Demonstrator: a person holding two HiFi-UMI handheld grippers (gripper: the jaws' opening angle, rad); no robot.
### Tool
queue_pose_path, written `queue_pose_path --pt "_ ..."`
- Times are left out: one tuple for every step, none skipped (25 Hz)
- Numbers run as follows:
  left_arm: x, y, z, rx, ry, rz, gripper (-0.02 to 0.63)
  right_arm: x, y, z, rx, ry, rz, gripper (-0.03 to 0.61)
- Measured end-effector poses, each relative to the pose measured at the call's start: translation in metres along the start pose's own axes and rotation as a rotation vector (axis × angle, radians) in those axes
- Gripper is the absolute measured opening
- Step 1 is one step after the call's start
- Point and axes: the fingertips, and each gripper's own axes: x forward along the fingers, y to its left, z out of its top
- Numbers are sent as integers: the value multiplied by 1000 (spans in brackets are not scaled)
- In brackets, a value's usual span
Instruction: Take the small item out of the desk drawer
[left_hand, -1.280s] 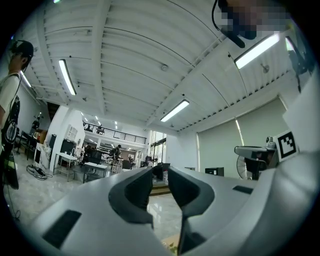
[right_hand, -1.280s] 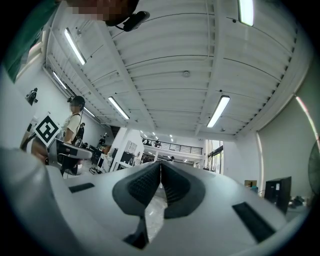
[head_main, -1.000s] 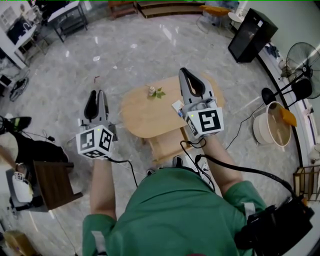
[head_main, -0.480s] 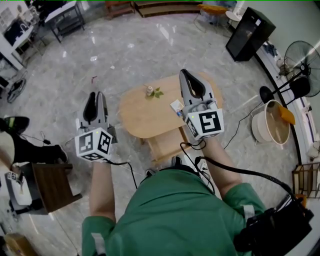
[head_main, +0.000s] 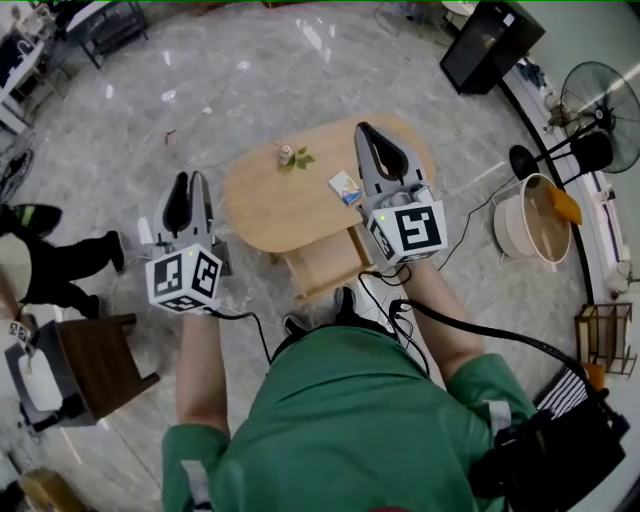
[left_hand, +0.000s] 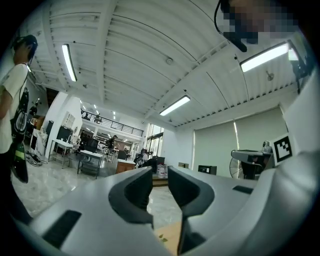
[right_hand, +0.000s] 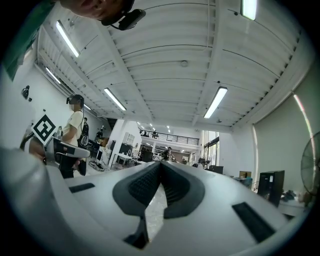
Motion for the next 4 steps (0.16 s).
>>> queue_pose_path --pt "3 -2 2 1 3 0 107 2 -3 3 -2 -1 2 23" --pt "6 -3 5 2 3 -1 107 4 -6 5 -5 -3 3 23" --pt "9 -4 8 4 3 -3 107 6 -8 8 -7 -5 5 23" --pt "13 -5 10 6 3 -4 107 9 -11 10 -10 -8 6 23"
